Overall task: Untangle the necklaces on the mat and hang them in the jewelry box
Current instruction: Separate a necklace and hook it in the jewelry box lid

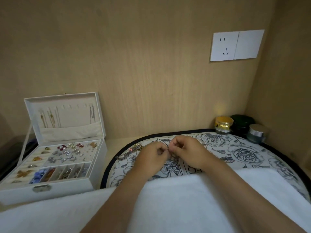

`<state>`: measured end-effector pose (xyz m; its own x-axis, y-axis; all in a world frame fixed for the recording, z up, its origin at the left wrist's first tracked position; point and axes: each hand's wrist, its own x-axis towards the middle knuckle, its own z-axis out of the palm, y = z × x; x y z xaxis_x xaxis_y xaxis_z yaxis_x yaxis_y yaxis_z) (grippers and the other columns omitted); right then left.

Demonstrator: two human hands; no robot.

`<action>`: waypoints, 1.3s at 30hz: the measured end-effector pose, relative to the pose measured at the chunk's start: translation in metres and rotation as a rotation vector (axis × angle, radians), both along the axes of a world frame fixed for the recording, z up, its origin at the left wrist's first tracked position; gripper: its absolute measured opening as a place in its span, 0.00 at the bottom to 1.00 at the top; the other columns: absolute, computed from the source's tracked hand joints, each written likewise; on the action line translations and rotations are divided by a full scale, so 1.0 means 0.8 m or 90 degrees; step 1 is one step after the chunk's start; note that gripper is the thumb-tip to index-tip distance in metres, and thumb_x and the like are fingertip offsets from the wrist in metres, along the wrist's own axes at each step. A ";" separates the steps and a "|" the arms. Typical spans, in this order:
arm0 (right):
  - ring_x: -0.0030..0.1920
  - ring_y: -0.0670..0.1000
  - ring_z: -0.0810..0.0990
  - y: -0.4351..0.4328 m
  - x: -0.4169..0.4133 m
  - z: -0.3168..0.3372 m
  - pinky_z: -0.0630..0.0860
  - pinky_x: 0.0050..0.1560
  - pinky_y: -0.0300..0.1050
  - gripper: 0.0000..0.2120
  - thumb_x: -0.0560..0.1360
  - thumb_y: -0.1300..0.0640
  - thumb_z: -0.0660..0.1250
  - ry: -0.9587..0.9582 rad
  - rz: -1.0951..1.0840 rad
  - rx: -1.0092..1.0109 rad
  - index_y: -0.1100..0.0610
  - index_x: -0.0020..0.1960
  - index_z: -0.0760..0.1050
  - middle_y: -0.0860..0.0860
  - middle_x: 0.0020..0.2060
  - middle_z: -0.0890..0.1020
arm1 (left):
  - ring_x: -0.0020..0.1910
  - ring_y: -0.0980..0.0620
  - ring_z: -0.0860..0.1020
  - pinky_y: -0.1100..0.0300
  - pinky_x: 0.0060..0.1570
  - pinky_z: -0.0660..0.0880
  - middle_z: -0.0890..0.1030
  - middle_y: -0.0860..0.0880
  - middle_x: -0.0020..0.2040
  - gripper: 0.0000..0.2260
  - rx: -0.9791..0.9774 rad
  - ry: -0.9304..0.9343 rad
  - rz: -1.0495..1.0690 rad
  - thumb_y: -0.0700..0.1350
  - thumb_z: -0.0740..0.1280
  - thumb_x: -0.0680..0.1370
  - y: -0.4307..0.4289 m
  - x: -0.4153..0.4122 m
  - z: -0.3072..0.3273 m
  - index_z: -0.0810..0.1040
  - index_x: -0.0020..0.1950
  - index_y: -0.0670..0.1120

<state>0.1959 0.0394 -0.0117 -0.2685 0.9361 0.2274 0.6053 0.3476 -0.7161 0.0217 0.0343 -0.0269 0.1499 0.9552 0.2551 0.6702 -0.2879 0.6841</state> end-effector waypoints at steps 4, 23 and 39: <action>0.35 0.50 0.80 -0.002 -0.006 0.003 0.79 0.43 0.51 0.05 0.78 0.61 0.69 0.158 0.031 -0.021 0.55 0.44 0.81 0.52 0.35 0.84 | 0.43 0.57 0.82 0.56 0.48 0.78 0.84 0.54 0.45 0.07 -0.123 -0.262 -0.049 0.44 0.70 0.76 -0.006 0.004 0.016 0.78 0.52 0.54; 0.26 0.50 0.59 -0.015 -0.030 0.064 0.56 0.30 0.44 0.08 0.78 0.52 0.70 0.237 0.099 -0.154 0.55 0.47 0.85 0.53 0.26 0.65 | 0.29 0.53 0.76 0.57 0.36 0.76 0.79 0.57 0.29 0.08 -0.139 -0.263 -0.061 0.50 0.70 0.77 -0.025 -0.072 0.099 0.83 0.41 0.48; 0.33 0.38 0.78 0.013 -0.205 0.151 0.73 0.39 0.30 0.07 0.78 0.55 0.71 0.219 0.159 -0.035 0.59 0.47 0.84 0.42 0.31 0.81 | 0.30 0.54 0.72 0.60 0.35 0.70 0.76 0.51 0.32 0.07 -0.065 -0.207 -0.051 0.47 0.69 0.78 -0.024 -0.242 0.185 0.82 0.46 0.43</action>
<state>0.0322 0.0502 0.1092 -0.4051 0.8652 0.2956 0.2298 0.4092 -0.8830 -0.1723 0.0150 0.1210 0.1522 0.9667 0.2060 0.3899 -0.2502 0.8862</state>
